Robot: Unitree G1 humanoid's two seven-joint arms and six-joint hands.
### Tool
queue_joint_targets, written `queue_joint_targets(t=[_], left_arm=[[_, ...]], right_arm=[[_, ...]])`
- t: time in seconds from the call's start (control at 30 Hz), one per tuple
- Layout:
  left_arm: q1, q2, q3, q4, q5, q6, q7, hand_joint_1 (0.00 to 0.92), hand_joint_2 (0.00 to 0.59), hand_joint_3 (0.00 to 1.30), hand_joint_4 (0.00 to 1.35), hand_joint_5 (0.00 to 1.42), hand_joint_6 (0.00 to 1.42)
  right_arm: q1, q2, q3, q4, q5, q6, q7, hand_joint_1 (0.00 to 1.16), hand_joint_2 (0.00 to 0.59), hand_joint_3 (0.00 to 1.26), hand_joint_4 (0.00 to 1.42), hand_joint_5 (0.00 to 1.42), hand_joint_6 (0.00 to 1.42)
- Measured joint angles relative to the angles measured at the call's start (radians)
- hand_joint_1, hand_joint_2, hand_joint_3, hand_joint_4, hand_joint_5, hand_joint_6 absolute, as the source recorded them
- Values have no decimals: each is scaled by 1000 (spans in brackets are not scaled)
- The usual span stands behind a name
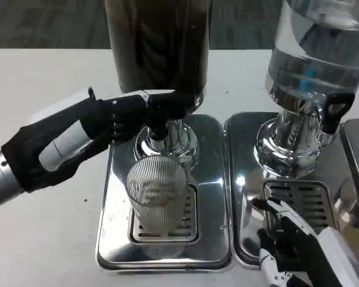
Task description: Grasp the cup under the faucet to collect the drink, then remove the cup.
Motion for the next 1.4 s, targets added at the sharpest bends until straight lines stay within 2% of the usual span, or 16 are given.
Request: queue_joint_targets(t=[0.3, 0.5, 1.0, 1.3, 1.4], left_arm=[[14, 5, 0, -16, -7, -5, 7, 0, 44, 212, 92, 118, 22], [16, 7, -1, -18, 18, -42, 16, 0, 48, 214, 95, 120, 23], [38, 18, -14, -29, 126, -235, 77, 0, 50, 214, 96, 121, 29], [52, 36, -23, -40, 163, -299, 113, 0, 54, 214, 95, 111, 36], [55, 37, -25, -40, 167, -308, 119, 0, 54, 214, 94, 109, 37]], right_arm=[[0, 0, -2, -1, 15, 0, -2, 499, 586, 178, 76, 62, 251], [0, -2, -3, -1, 18, 1, -2, 497, 586, 178, 76, 62, 251], [-4, -5, -11, -1, 40, 2, 6, 496, 586, 178, 76, 62, 251], [-4, -5, -10, -1, 41, 2, 6, 496, 586, 178, 76, 62, 251], [-4, -5, -14, 3, 64, -3, 6, 496, 577, 178, 86, 81, 251]])
